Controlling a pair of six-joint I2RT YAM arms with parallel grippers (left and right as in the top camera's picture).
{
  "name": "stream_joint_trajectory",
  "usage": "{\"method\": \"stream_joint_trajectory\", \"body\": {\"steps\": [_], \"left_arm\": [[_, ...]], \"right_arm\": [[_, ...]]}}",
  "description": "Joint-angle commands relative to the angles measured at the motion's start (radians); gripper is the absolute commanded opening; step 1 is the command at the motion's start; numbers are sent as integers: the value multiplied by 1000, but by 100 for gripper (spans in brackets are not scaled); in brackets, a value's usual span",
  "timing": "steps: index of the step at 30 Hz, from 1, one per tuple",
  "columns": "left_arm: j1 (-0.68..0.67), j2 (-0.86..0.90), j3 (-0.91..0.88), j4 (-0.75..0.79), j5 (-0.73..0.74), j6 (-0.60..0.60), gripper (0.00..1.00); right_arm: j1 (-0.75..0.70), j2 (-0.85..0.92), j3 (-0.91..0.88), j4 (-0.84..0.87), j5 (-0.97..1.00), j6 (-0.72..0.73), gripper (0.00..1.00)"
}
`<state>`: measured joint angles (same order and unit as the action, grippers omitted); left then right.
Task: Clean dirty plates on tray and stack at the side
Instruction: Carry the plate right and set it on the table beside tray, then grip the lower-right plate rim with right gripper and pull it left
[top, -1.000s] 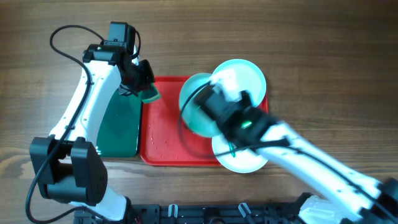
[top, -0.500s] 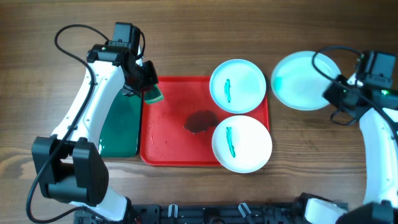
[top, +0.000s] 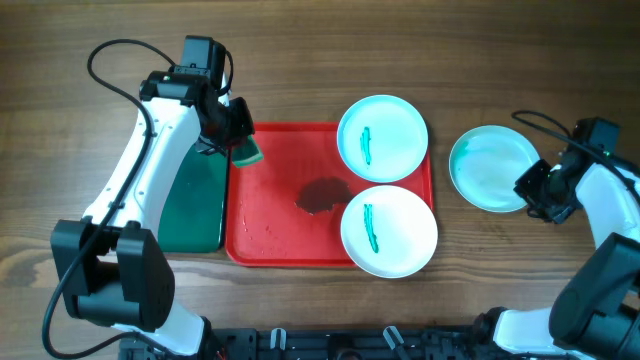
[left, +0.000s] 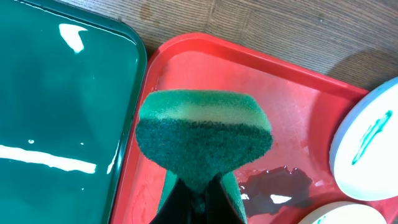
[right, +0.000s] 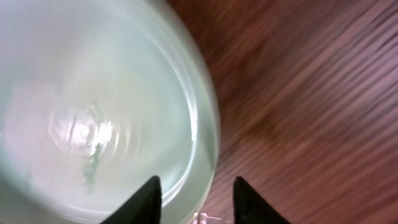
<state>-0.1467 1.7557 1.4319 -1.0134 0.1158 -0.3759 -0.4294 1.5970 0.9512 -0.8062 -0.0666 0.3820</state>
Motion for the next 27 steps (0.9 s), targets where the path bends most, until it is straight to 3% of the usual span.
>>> {"method": "stream_joint_trajectory", "body": {"steps": [1, 3, 8, 12, 17, 20, 27], "left_arm": [[-2, -21, 12, 2, -9, -2, 4], [-2, -21, 12, 2, -9, -2, 4], [-2, -21, 12, 2, -9, -2, 4], [-2, -21, 12, 2, -10, -2, 4], [-2, -21, 12, 2, -10, -2, 4], [-2, -21, 12, 3, -10, -1, 4], [-2, -21, 12, 3, -10, -1, 4]], "right_arm": [[29, -111, 100, -86, -250, -158, 44], [99, -197, 103, -159, -341, -232, 51], [384, -225, 56, -278, -256, -236, 52], [500, -189, -27, -254, -179, -148, 52], [520, -143, -150, -102, -150, -121, 52], [522, -130, -209, 20, -218, -140, 46], [522, -130, -209, 13, -226, -145, 11]]}}
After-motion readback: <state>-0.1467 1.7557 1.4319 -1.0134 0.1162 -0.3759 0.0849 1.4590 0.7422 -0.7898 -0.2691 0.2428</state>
